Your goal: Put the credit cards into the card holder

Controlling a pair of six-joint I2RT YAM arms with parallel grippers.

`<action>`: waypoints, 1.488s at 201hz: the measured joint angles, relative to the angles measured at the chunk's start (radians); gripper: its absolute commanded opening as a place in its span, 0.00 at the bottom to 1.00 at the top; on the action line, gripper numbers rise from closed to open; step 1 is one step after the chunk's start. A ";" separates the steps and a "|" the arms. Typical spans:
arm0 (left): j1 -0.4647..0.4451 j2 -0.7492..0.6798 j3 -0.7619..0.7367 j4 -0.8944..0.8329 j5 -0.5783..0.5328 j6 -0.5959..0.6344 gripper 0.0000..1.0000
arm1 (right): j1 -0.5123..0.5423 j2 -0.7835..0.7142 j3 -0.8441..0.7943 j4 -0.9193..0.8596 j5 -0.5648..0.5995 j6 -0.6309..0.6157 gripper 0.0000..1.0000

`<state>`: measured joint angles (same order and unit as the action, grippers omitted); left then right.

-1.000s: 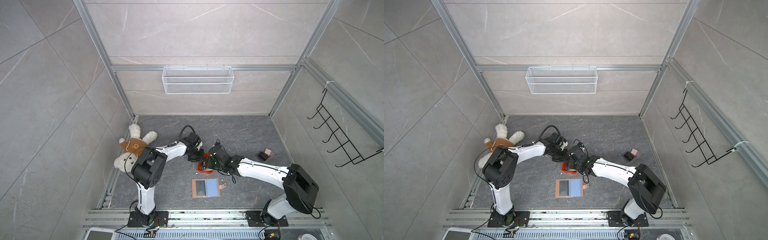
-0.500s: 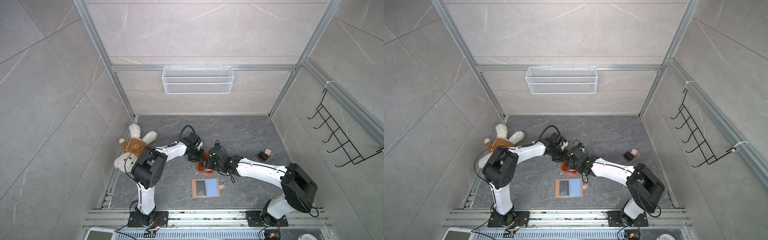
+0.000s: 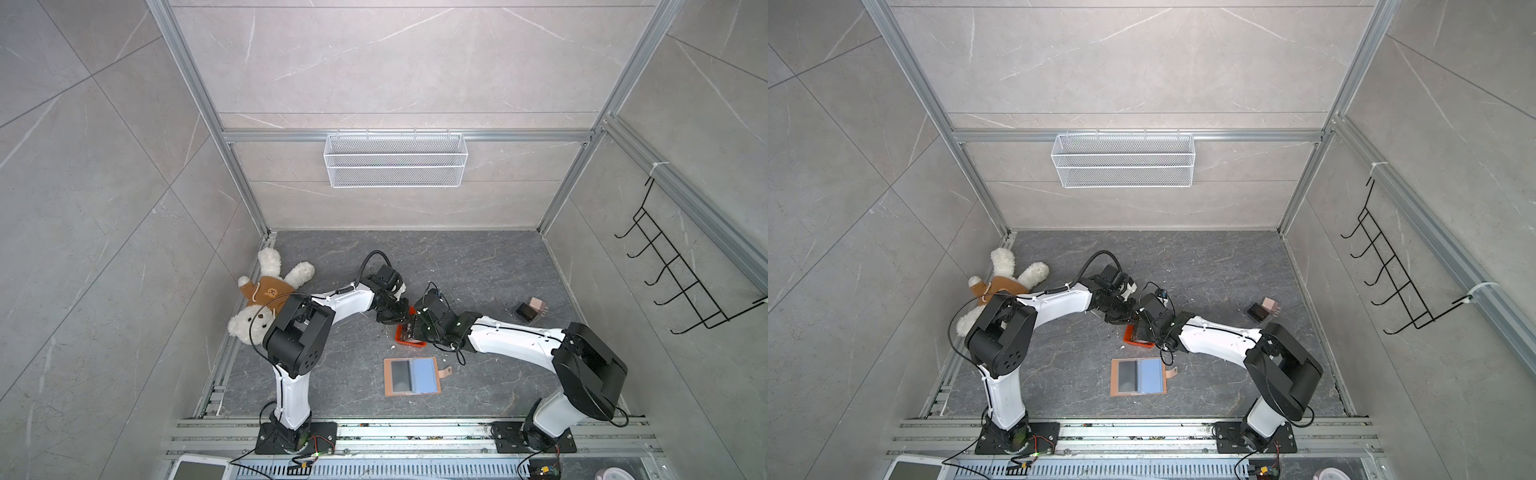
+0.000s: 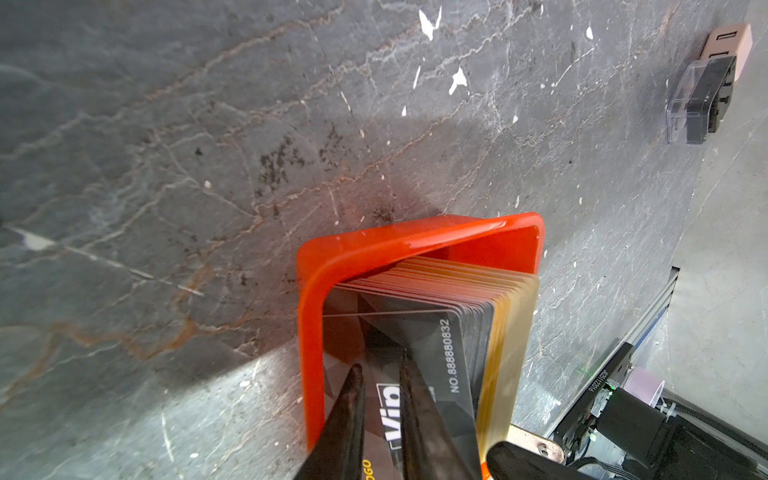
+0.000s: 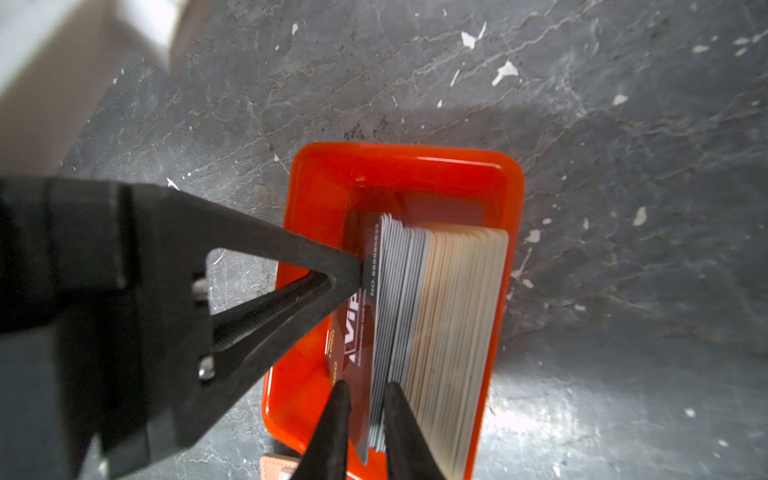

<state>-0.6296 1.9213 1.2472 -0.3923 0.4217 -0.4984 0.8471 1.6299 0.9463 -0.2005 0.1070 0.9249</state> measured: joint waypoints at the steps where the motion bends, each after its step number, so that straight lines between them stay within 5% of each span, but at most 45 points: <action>1: 0.000 0.000 0.000 0.000 0.000 0.000 0.20 | 0.000 0.000 0.000 0.001 0.000 0.000 0.18; 175: -0.009 0.002 0.007 -0.006 -0.004 0.001 0.20 | 0.000 0.009 -0.020 0.037 0.006 0.030 0.03; 299: -0.017 -0.052 0.013 -0.023 -0.053 0.015 0.20 | -0.024 -0.241 -0.076 -0.048 0.058 0.022 0.00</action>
<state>-0.6464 1.8694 1.2602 -0.4156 0.3683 -0.4831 0.8234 1.3888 0.8707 -0.2481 0.1650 0.9466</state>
